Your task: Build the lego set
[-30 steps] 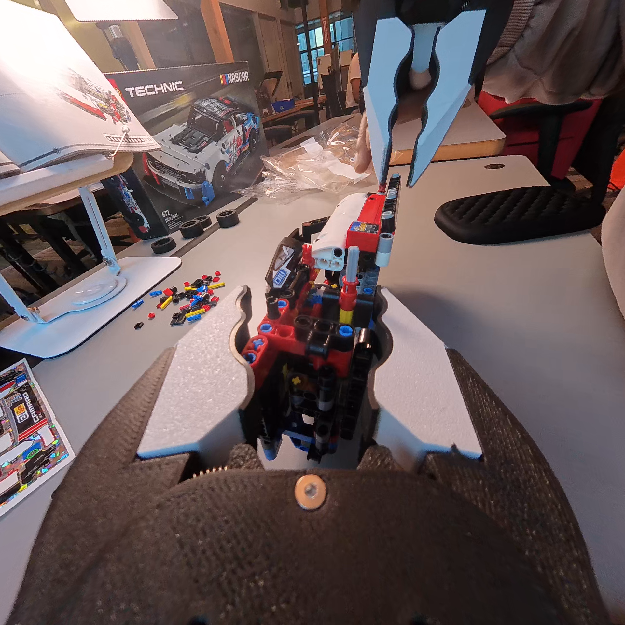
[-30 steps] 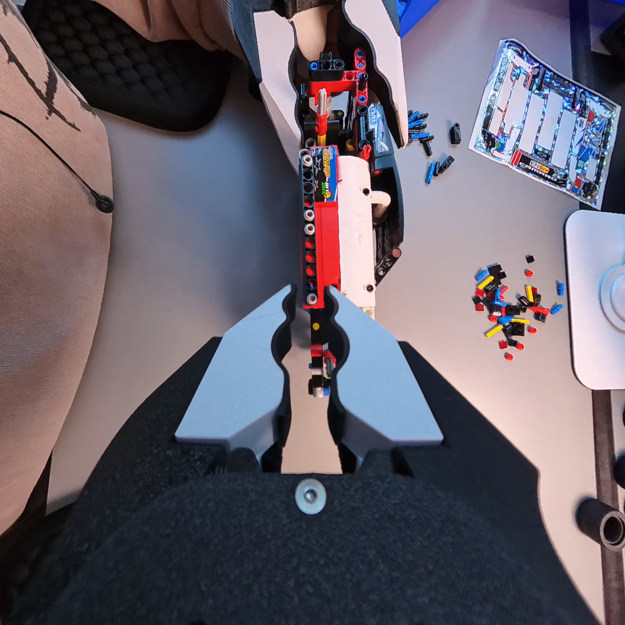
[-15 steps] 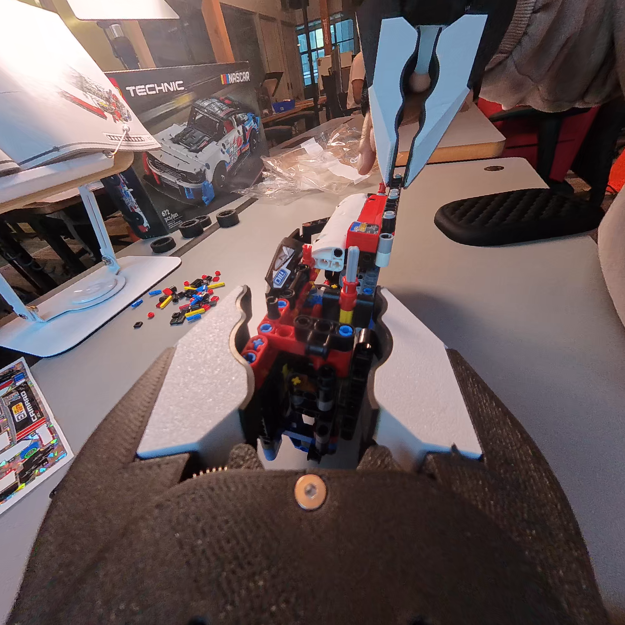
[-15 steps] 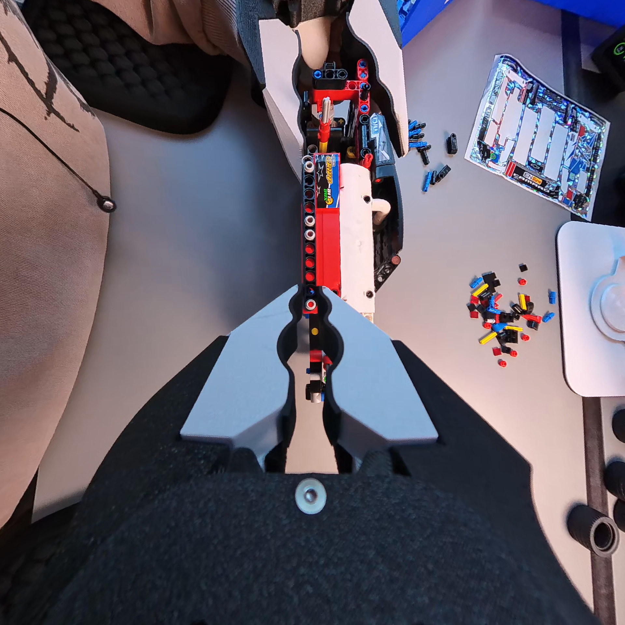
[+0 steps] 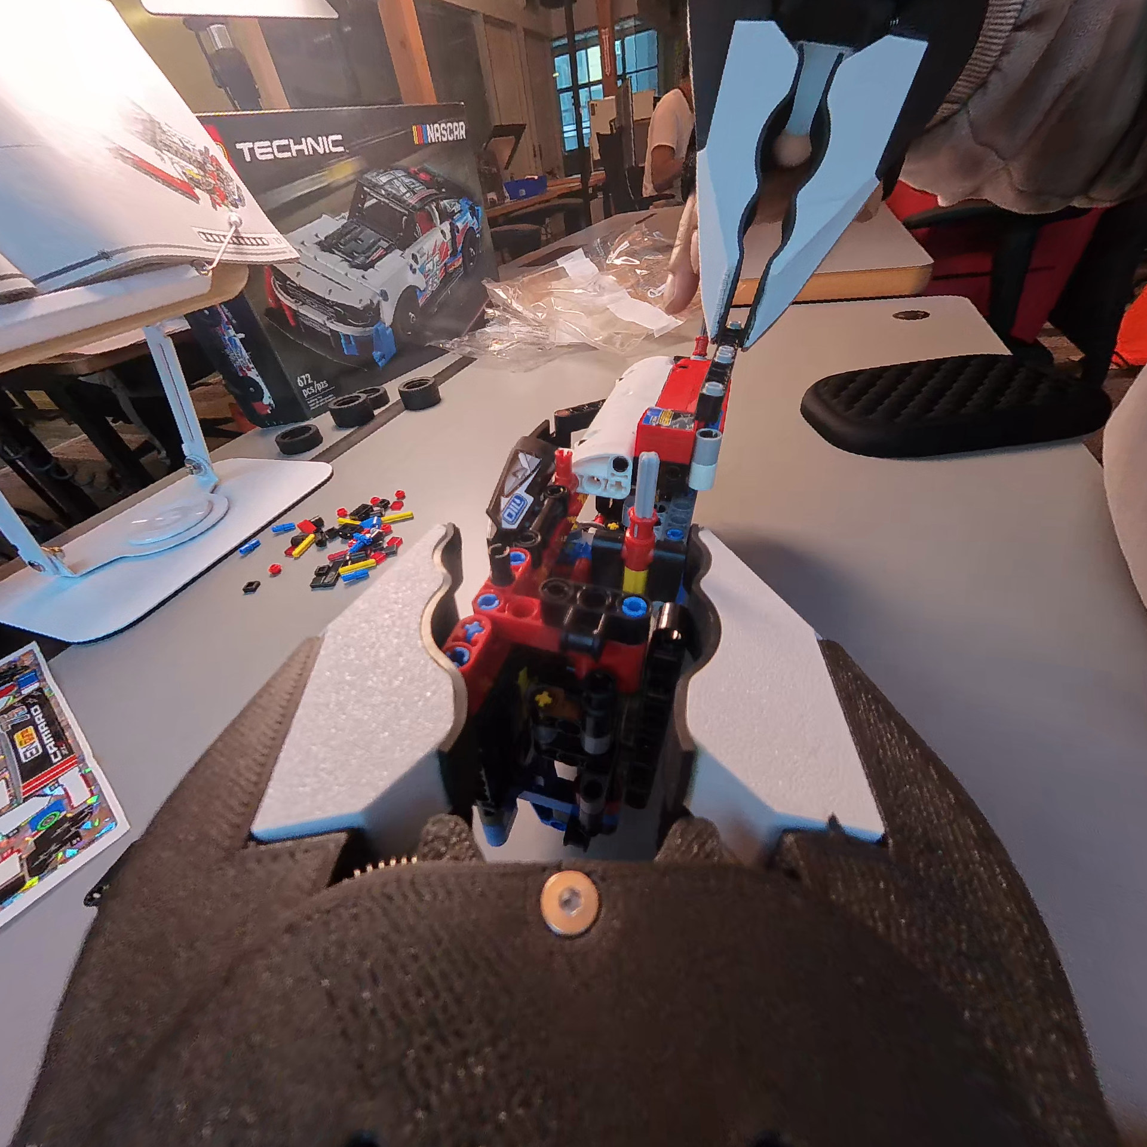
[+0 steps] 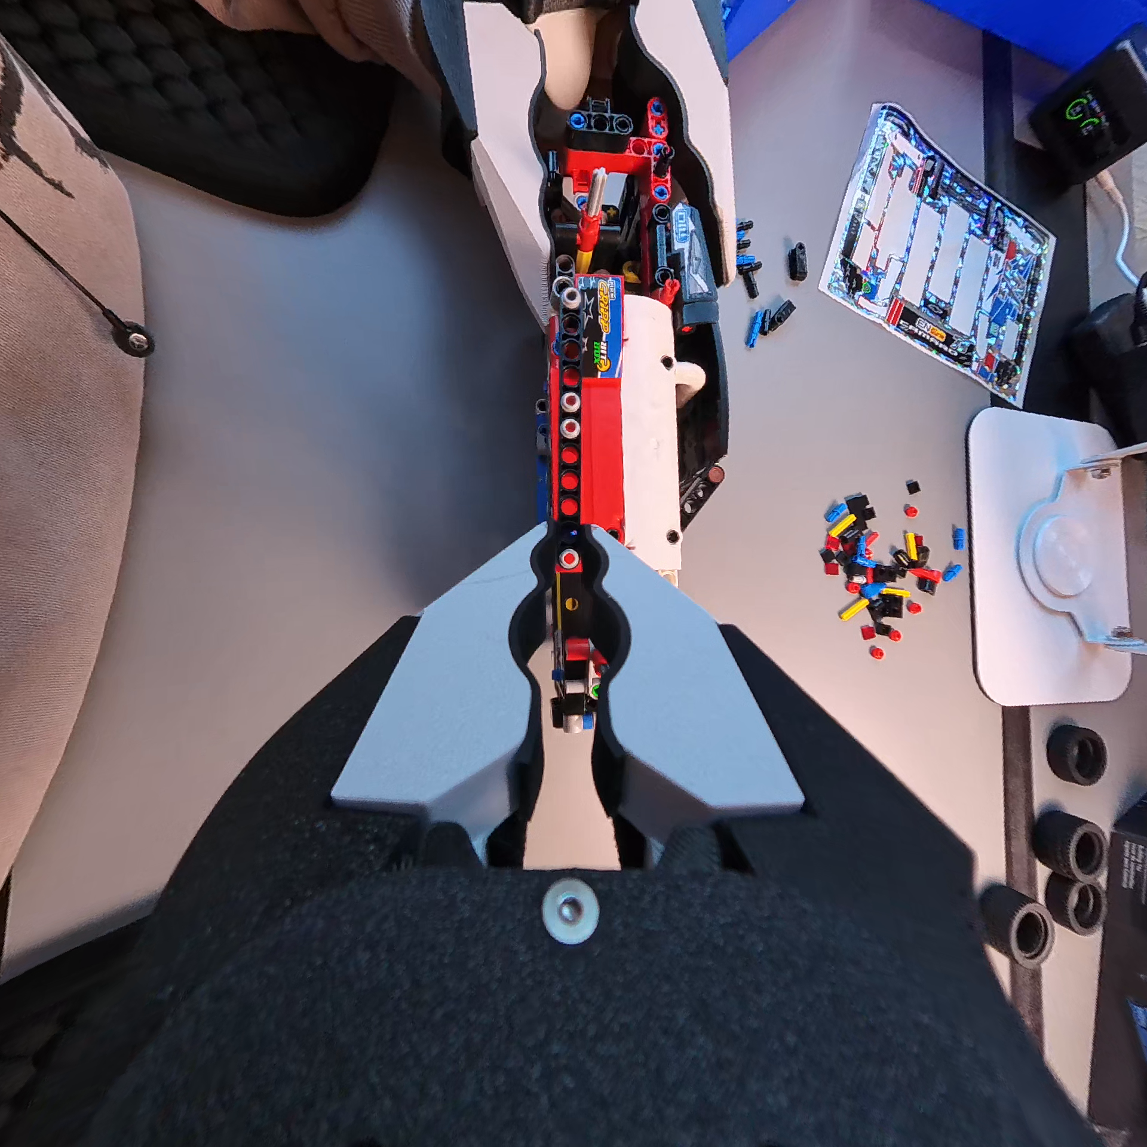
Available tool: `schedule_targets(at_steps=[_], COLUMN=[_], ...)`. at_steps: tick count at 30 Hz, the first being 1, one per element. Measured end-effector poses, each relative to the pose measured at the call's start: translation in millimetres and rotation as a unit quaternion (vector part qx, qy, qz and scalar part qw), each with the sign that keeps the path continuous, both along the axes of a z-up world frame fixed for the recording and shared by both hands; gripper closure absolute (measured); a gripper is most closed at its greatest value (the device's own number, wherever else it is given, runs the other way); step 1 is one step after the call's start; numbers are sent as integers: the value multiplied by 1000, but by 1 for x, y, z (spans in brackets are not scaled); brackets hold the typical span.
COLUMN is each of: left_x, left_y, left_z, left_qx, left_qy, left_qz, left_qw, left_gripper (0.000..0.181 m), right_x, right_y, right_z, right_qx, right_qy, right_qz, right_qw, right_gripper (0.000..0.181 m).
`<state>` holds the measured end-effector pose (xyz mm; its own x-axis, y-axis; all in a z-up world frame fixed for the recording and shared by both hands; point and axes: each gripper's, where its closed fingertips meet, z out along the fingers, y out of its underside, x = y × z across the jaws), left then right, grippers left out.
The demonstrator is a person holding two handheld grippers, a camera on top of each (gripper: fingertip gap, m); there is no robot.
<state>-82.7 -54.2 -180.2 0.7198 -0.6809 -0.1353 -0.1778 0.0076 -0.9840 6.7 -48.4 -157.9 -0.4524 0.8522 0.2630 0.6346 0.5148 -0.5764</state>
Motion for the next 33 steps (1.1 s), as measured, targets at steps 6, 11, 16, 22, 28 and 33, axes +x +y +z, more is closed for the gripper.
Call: schedule_targets(at_steps=[6, 11, 16, 22, 28, 33], left_x=[0, 0, 0, 1, 1, 1], left_y=[0, 0, 0, 0, -1, -1], left_z=[0, 0, 0, 0, 0, 1], left_qx=[-2, -3, -2, 1, 4, 6], left_qy=[-1, 0, 0, 2, 1, 0], left_qz=[1, 3, 3, 2, -1, -3], left_qw=[1000, 1000, 1000, 1000, 1000, 1000], left_gripper=[110, 110, 110, 110, 110, 111], right_x=[-1, 0, 0, 0, 0, 0], right_y=[0, 0, -1, -1, -1, -1], right_z=[0, 0, 0, 0, 0, 0], right_qx=[-21, -18, 6, 8, -6, -16], right_qy=[-2, 5, 23, 36, 33, 25], right_qz=[-6, -6, -2, -4, -2, 8], right_qw=[1000, 1000, 1000, 999, 999, 1000], right_gripper=[177, 178, 178, 177, 177, 178])
